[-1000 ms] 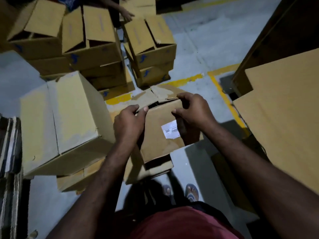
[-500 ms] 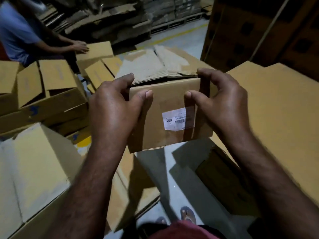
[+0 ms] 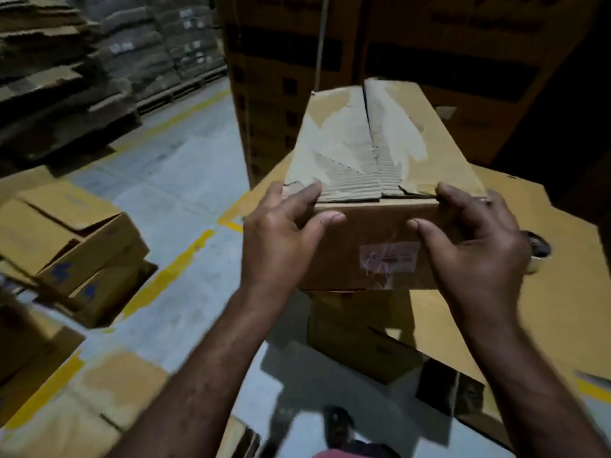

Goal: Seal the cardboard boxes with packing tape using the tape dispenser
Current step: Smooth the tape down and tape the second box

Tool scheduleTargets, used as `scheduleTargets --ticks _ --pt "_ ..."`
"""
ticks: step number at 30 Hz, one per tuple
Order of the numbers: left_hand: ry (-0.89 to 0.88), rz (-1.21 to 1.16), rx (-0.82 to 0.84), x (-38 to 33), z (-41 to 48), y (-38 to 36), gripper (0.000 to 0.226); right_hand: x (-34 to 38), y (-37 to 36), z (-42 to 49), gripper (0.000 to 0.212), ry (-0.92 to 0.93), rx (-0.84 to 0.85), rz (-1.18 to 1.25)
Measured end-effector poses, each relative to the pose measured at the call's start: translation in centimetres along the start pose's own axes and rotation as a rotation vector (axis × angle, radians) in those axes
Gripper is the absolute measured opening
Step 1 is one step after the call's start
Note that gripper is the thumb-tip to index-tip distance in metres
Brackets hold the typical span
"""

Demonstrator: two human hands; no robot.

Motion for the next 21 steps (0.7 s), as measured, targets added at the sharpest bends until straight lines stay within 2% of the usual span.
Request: scheduleTargets --ticks 5,10,15,17,19,21 --pt "-0.037 -0.003 0.177 -1.6 -0.4 -6.9 0.049 -6.8 2.9 -1.4 0.048 -0.123 -0.083 -0.042" --pt "-0.117 0.122 0.3 -3.5 0.2 -9.8 0.048 -10.4 4.1 -2.2 0.047 -0.186 -0.116 0.035" --pt "-0.175 0.434 0.661 -3.8 -0.1 -13.8 0.042 -14.5 3.7 -2.5 0.04 -0.232 -0.074 0.057" --pt "-0.221 0.456 0.733 -4.7 -0.5 -14.9 0.054 -16.0 3.9 -2.8 0.037 -0.226 -0.051 0.044" --pt "-0.274 0.429 0.826 -5.9 -1.1 -16.1 0.08 -16.7 4.4 -2.6 0.033 -0.174 -0.011 0.043" --pt "-0.392 0.467 0.923 -7.1 -1.6 -17.6 0.091 -16.9 4.9 -2.2 0.025 -0.118 0.034 0.079"
Point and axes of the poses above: each hand's wrist, its own z-axis towards the middle knuckle, its own y-axis out of the back of the hand, x = y × z, the point moved 6 cm from there along z, towards the middle knuckle, and after that the axes turned 5 degrees about z, right-handed, at the moved point
